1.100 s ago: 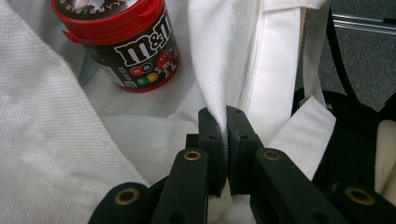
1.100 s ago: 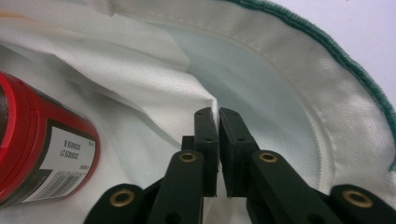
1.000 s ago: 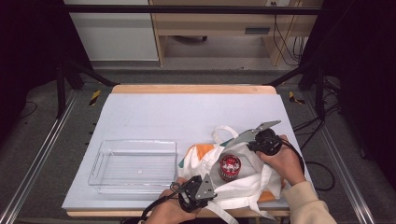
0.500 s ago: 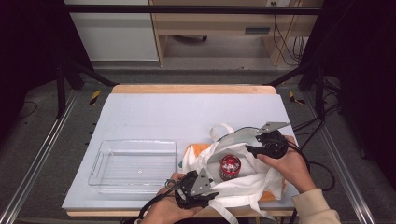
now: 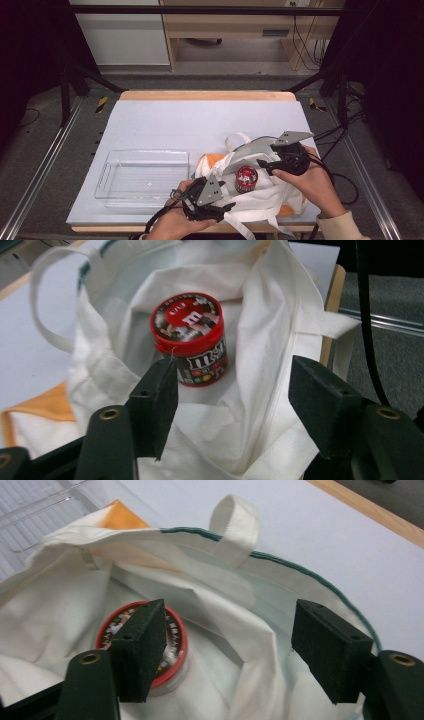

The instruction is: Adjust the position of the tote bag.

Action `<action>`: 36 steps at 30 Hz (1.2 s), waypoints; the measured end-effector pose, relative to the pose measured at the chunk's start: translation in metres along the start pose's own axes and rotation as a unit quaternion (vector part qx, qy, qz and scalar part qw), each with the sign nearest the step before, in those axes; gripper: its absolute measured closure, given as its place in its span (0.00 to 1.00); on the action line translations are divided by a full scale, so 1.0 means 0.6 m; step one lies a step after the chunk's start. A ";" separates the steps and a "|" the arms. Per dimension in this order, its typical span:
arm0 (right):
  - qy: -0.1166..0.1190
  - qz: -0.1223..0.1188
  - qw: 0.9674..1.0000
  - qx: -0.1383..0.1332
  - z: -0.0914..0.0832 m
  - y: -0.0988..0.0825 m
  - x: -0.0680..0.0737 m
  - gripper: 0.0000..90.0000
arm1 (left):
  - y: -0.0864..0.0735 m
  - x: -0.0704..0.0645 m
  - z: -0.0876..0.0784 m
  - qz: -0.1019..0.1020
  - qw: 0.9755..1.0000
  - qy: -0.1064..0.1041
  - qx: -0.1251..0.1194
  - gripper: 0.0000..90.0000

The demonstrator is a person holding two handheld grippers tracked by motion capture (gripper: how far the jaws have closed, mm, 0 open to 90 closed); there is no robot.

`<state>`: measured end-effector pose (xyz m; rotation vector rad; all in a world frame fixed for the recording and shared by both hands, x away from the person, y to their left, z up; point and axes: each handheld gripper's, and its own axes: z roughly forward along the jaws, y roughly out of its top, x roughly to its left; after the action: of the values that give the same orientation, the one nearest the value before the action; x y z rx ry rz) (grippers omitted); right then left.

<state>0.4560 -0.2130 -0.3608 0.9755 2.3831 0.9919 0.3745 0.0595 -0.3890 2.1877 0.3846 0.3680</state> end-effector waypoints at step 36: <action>0.053 -0.023 0.995 0.076 0.059 0.016 0.070 0.19 | -0.055 0.130 -0.103 -0.086 0.992 0.096 0.007 0.19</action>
<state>0.4518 -0.1611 -0.3812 0.9373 2.5878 0.8762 0.4162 0.1537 -0.3693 2.1200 0.6776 0.4818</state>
